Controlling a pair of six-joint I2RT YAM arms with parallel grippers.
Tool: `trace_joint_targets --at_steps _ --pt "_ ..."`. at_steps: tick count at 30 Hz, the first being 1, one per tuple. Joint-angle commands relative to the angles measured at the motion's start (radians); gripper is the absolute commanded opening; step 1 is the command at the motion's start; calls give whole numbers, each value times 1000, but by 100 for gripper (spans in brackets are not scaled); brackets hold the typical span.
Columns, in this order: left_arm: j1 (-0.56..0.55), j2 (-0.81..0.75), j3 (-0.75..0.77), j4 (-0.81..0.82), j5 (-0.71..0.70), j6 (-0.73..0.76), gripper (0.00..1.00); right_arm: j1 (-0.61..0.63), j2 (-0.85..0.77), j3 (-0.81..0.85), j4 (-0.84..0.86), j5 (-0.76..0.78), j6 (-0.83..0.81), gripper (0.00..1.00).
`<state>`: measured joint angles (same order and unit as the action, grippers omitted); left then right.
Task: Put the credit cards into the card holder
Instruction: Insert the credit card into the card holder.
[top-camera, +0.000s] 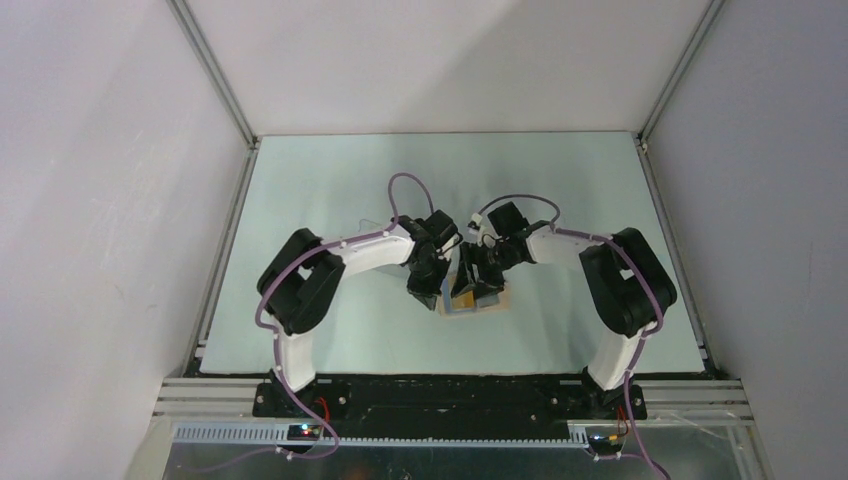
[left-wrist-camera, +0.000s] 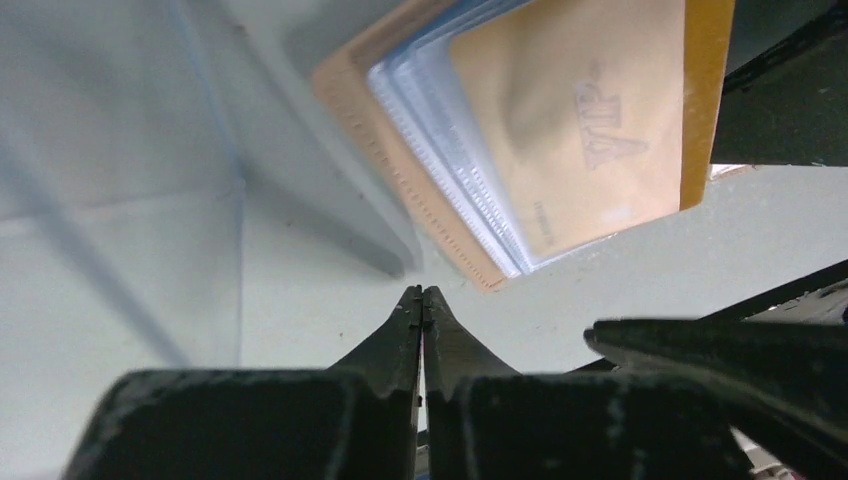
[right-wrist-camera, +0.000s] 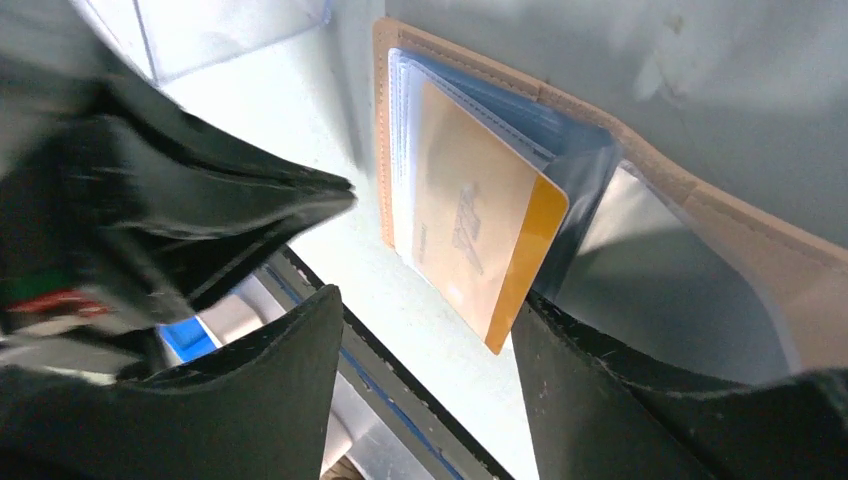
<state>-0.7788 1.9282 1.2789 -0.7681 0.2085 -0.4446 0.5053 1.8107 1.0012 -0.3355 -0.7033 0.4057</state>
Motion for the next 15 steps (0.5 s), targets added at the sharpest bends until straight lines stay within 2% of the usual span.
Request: trace_joint_targets --at_steps 1,3,9,11,15 --pt "-4 -136 -7 34 -71 -12 8 0 -63 41 -123 73 -48 67" --pt "-4 -178 -20 43 -99 -19 15 -2 -71 44 -138 77 -55 69" --pt "-4 -301 -91 123 -181 -80 45 -11 -77 45 -143 49 -62 71" --pt "-4 -333 -127 182 -163 -113 49 -9 -70 44 -141 46 -62 70" --pt "-1 -346 -199 362 -64 -193 49 -8 -41 44 -117 33 -61 65"
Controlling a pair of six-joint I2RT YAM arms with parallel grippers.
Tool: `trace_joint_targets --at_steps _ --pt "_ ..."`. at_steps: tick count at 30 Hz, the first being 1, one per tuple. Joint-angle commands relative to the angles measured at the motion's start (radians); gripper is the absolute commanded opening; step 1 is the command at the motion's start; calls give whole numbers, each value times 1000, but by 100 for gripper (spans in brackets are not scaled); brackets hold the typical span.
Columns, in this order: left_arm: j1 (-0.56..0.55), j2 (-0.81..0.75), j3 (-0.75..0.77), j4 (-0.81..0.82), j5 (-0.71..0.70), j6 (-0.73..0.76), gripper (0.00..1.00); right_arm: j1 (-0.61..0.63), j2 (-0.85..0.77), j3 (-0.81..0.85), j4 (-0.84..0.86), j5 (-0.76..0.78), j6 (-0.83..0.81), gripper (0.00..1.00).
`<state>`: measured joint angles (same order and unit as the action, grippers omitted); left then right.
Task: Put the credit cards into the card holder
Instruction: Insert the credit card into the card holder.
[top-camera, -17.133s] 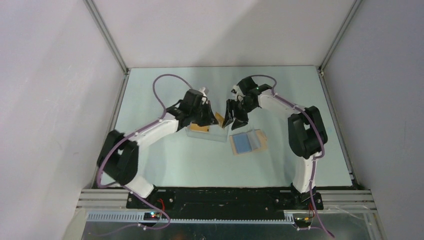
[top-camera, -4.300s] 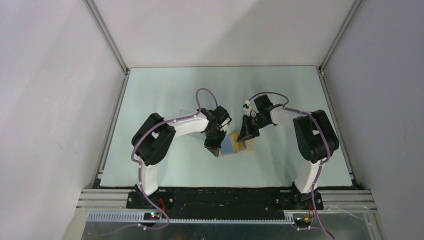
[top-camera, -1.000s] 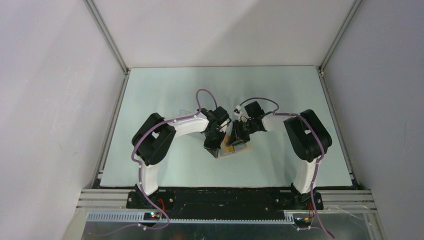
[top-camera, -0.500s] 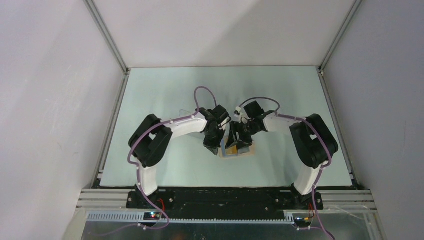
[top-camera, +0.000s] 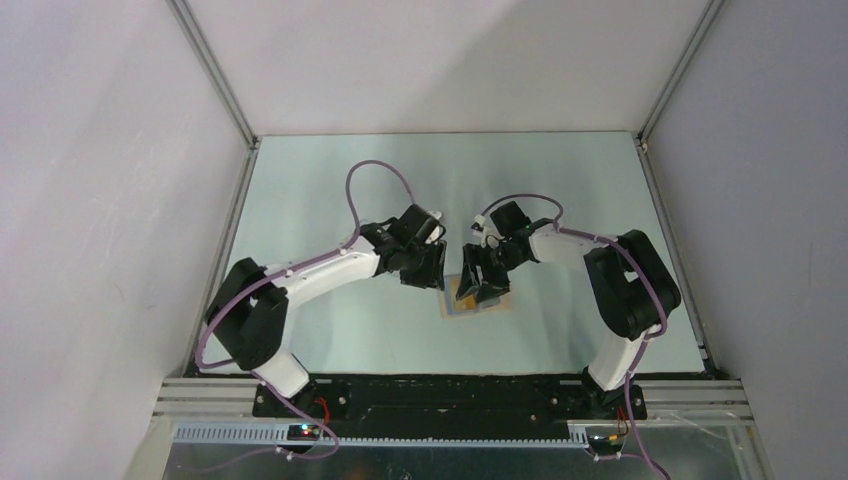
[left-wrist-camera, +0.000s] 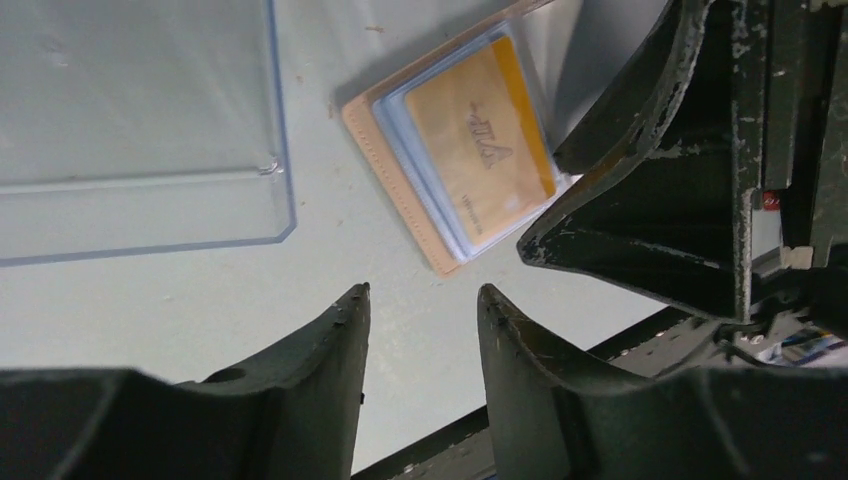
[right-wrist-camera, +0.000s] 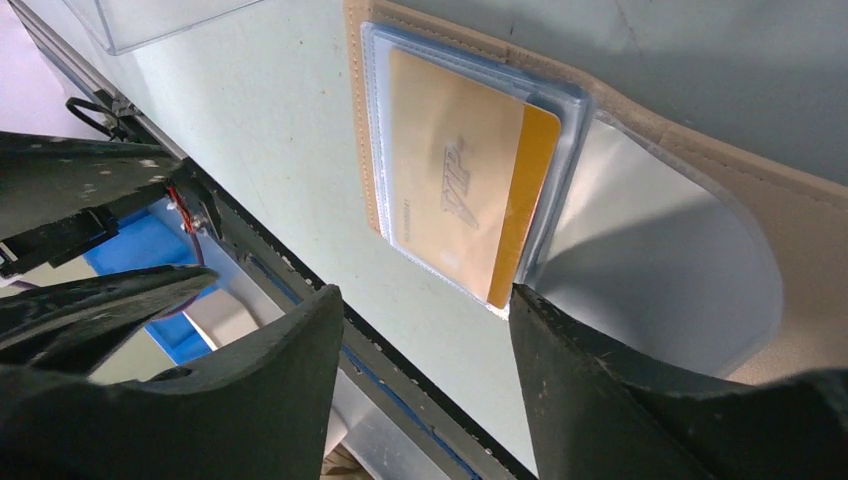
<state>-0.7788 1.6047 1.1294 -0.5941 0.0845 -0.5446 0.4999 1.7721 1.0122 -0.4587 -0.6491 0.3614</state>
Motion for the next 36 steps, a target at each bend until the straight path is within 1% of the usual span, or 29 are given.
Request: trace_joint_targets --at_steps 1,2,6,10,14,20,25,27,29,30,31,33,36 --pt "-1 -17 -64 209 75 -123 48 -3 9 34 12 -26 -14 63" --pt "-1 -6 -69 248 100 -138 46 -3 14 34 25 -27 -8 61" --pt "0 36 -87 325 125 -206 42 -4 42 32 49 -28 7 51" --pt "2 93 -79 367 142 -234 42 -2 69 33 52 -33 6 42" --pt "6 139 -74 374 129 -255 43 -3 61 33 35 -27 -3 41" --pt "10 174 -80 377 109 -264 43 -19 -16 33 -7 -9 -14 44" --pt "16 180 -93 377 92 -269 43 -48 -42 32 -53 56 -36 41" --pt "16 193 -88 377 97 -267 43 -55 -27 33 -68 86 -44 36" --pt "16 201 -88 376 98 -271 42 -59 -5 32 -82 115 -50 23" --pt "16 203 -89 376 95 -273 42 -58 3 32 -92 136 -52 20" --pt "16 206 -89 376 93 -279 42 -60 19 32 -96 144 -53 14" --pt "16 207 -90 374 86 -282 42 -60 43 33 -108 178 -50 6" --pt "15 199 -91 371 72 -288 44 -59 74 33 -108 189 -44 0"
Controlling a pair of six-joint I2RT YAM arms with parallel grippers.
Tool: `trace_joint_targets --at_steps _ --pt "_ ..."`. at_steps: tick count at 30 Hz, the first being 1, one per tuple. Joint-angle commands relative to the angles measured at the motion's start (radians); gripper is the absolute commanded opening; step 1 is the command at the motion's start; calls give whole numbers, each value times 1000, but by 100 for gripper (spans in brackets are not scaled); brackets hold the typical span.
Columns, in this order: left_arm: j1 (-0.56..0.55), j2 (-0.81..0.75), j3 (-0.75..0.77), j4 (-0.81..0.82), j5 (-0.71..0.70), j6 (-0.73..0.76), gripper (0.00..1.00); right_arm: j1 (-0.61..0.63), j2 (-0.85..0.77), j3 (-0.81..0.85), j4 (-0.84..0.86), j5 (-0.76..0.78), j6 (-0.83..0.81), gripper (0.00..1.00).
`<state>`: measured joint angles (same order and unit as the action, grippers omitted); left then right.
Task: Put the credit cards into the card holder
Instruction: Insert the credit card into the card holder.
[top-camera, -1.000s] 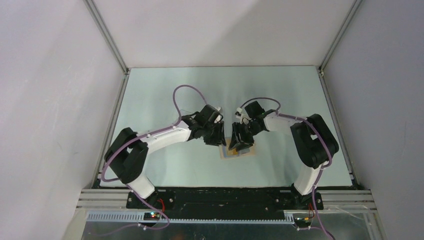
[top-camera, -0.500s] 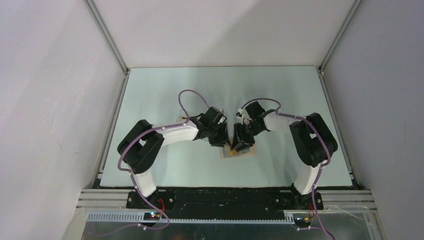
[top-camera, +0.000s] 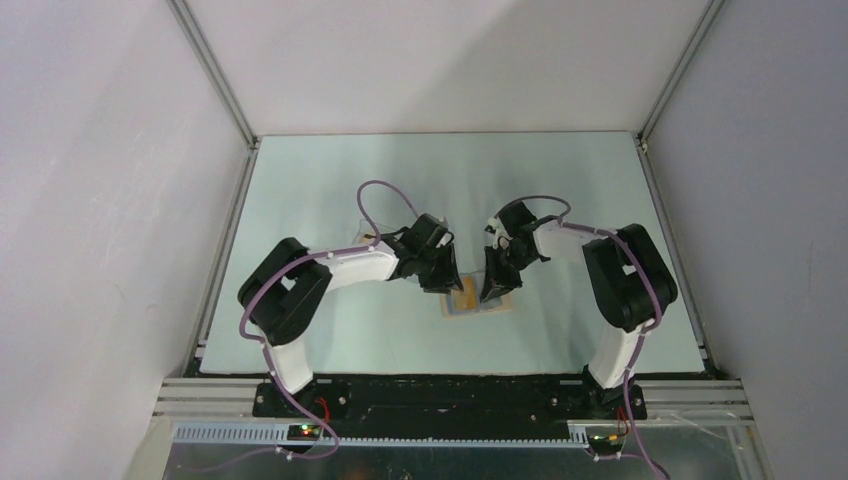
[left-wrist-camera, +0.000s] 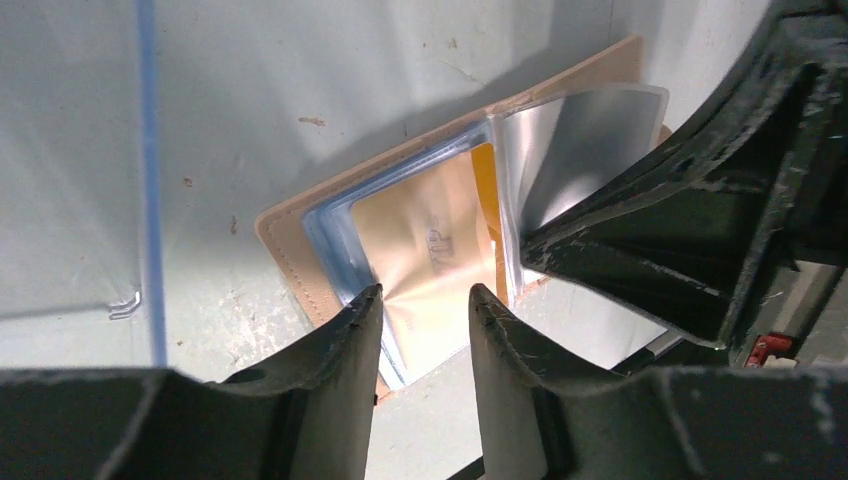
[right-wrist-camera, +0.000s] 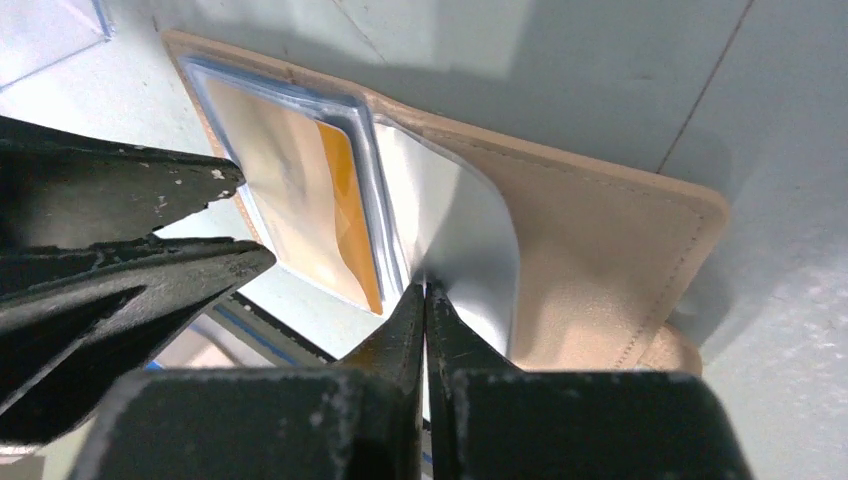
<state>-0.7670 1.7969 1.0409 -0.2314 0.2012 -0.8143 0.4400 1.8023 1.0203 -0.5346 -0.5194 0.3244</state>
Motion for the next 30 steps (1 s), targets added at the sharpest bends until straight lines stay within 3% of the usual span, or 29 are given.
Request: trace_joint_targets --at_steps 1,10,18,25,30 --pt "4 6 1 7 -46 -19 45 2 48 24 -32 60 -7 0" --pt "3 -44 33 -107 -129 28 49 10 81 25 -33 61 -15 0" --pt "-21 32 99 -123 -79 32 49 12 86 25 -26 40 -13 0" --pt "-41 20 143 -122 -71 40 36 18 81 25 -28 24 -14 0" --pt "-41 33 158 -121 -50 45 33 20 83 25 -24 12 -14 0"
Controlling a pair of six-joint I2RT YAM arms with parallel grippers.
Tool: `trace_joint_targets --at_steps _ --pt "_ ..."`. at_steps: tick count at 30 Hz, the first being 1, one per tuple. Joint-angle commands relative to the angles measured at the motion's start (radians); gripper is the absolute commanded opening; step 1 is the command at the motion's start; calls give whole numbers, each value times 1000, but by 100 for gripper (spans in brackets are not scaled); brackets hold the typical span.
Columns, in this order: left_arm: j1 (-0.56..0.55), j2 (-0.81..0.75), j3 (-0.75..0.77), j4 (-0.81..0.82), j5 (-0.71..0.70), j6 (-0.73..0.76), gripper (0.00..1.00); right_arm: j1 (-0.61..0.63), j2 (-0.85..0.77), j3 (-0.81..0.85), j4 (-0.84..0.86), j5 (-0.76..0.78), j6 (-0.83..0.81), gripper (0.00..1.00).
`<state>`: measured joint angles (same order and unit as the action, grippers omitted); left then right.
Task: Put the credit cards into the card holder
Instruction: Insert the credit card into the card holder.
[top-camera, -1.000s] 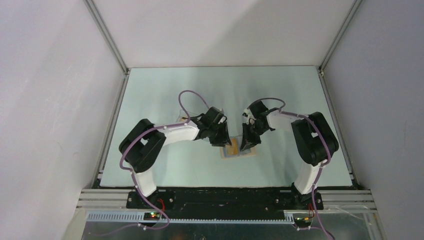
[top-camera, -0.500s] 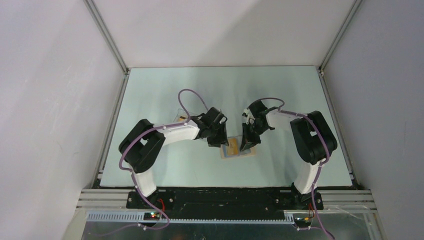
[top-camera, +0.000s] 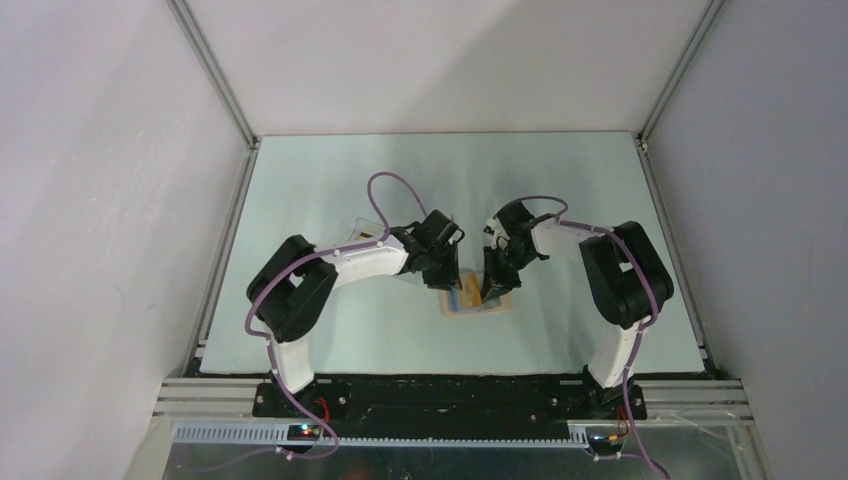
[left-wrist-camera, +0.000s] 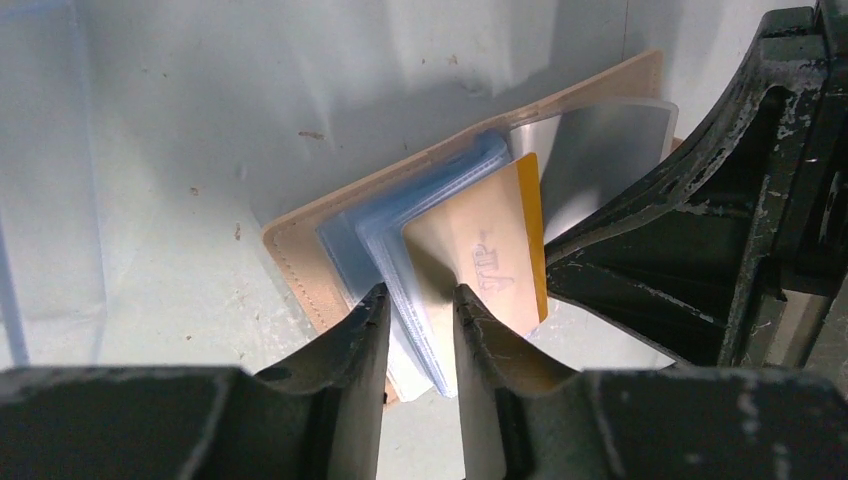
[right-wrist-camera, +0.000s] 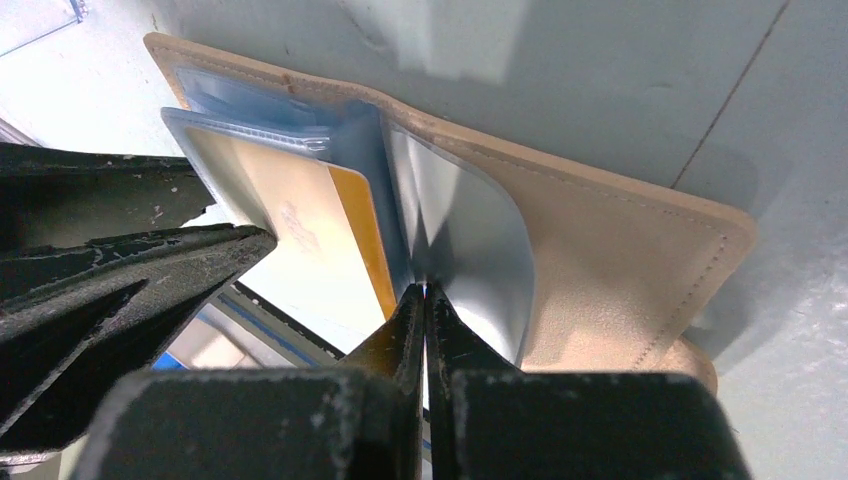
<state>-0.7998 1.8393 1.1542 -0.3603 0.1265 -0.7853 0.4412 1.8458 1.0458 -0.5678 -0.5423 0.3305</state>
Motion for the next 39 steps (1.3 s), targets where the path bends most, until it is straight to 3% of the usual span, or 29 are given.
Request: trace_joint_targets --at_steps 1,8,20,34,39 --pt "-10 -9 46 8 29 16 32 20 40 -1 9 34 -20 0" --pt "-13 -52 60 8 29 18 27 22 27 -1 8 20 -15 0" --pt "-26 -44 131 14 123 30 28 20 -10 -1 -4 11 -11 0" --pt "-42 45 151 66 221 18 31 -28 -129 -1 -99 20 -16 0" --pt "-47 81 170 109 259 12 38 -69 -195 -1 -129 41 -15 0"
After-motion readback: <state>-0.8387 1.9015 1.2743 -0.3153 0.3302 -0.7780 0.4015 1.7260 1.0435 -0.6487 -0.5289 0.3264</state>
